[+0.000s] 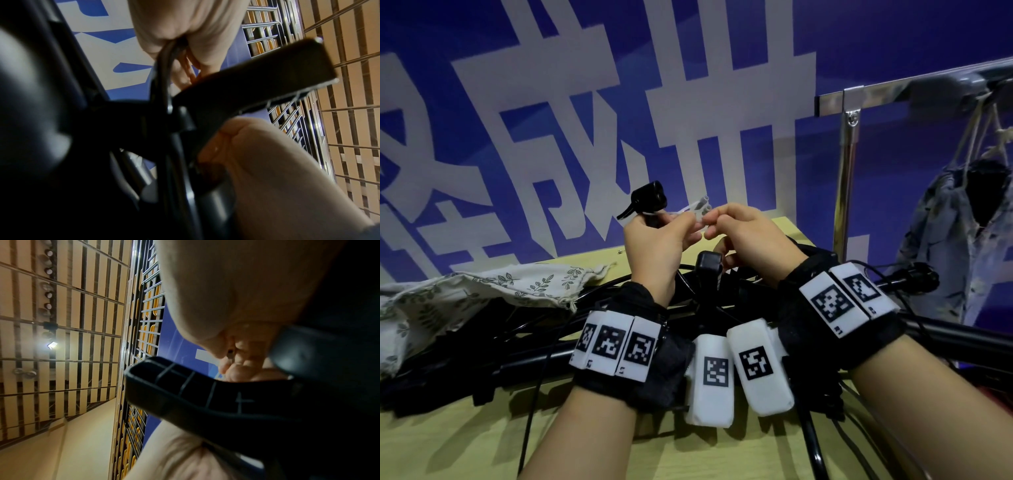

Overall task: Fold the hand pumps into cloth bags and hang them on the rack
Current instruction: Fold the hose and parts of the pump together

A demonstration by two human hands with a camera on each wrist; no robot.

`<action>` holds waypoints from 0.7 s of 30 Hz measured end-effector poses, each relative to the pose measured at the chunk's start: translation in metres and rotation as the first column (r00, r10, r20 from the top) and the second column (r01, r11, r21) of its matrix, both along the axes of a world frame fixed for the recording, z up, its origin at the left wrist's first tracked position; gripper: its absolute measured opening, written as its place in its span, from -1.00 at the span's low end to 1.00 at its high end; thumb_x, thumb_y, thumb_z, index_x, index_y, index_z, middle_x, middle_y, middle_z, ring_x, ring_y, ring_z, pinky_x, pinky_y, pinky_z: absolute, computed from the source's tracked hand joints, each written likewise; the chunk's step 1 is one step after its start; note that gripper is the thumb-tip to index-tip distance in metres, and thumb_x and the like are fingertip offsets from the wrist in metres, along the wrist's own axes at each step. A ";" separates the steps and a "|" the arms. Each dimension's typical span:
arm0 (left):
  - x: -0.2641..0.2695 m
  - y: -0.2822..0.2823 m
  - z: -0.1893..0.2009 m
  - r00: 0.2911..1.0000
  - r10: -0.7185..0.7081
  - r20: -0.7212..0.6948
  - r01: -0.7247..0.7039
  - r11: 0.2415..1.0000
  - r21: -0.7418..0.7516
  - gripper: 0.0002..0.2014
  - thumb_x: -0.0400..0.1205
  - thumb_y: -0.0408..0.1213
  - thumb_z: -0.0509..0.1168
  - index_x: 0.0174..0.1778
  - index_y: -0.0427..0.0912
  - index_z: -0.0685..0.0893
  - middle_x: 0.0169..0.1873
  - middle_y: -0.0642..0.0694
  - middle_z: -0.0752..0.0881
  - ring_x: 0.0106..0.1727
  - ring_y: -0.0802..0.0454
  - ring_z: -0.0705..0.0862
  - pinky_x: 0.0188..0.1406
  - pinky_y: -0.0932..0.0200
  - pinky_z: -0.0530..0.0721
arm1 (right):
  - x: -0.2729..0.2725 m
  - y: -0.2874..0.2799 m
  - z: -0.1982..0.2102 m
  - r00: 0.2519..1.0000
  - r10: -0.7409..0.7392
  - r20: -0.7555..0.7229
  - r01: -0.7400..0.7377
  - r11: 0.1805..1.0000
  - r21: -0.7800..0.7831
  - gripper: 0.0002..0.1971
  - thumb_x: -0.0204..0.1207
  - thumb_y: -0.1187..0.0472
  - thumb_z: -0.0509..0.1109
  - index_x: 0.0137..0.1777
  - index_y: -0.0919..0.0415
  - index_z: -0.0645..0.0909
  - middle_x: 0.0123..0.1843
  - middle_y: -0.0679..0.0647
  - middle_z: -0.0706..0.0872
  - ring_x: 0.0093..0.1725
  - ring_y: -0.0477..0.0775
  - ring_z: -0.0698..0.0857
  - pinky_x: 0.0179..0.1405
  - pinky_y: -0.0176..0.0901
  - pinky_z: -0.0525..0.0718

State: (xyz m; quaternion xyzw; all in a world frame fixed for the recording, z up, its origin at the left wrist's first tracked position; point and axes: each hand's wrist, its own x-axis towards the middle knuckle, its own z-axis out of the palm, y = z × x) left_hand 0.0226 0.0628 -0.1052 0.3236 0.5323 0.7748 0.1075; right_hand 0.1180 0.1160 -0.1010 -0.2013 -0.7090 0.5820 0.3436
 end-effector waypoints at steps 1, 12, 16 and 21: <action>0.000 0.000 0.000 1.000 0.005 0.012 -0.005 1.000 0.010 -0.68 0.50 -0.63 0.32 -0.45 -0.20 0.43 -0.44 -0.15 0.57 -0.35 0.00 0.75 -0.46 0.34 0.68 | 0.001 0.000 0.000 1.000 0.005 -0.020 -0.005 1.000 -0.010 -0.77 0.68 0.38 0.00 0.16 0.29 0.48 -0.22 0.05 0.54 -0.49 -0.05 0.47 -0.68 -0.43 0.50; -0.003 0.002 -0.001 0.998 0.065 0.008 -0.065 0.997 -0.031 -0.72 0.48 -0.59 0.34 -0.42 -0.16 0.50 -0.48 -0.08 0.66 -0.39 -0.02 0.72 -0.52 0.33 0.63 | 0.006 0.000 -0.002 0.999 0.048 0.022 -0.046 0.996 -0.071 -0.71 0.70 0.19 0.14 0.34 0.30 0.46 -0.17 -0.06 0.71 -0.68 -0.29 0.53 -0.58 -0.41 0.60; -0.005 0.001 -0.003 0.998 0.068 -0.016 -0.069 0.997 -0.040 -0.64 0.41 -0.61 0.35 -0.54 -0.09 0.47 -0.62 0.09 0.62 -0.26 -0.14 0.70 -0.28 0.02 0.67 | 0.007 0.003 -0.004 0.993 0.079 0.089 -0.077 0.997 -0.030 -0.66 0.67 0.18 0.23 0.39 0.26 0.50 -0.02 0.00 0.74 -0.65 -0.29 0.54 -0.57 -0.44 0.60; -0.009 0.002 -0.006 0.997 0.074 -0.030 -0.077 0.990 -0.121 -0.68 0.43 -0.57 0.36 -0.46 -0.10 0.45 -0.67 0.09 0.61 -0.38 -0.03 0.68 -0.27 0.04 0.61 | 0.007 0.004 -0.005 0.992 0.053 0.113 -0.055 0.998 0.017 -0.68 0.59 0.18 0.34 0.28 0.30 0.62 -0.44 -0.18 0.70 -0.65 -0.29 0.56 -0.54 -0.45 0.62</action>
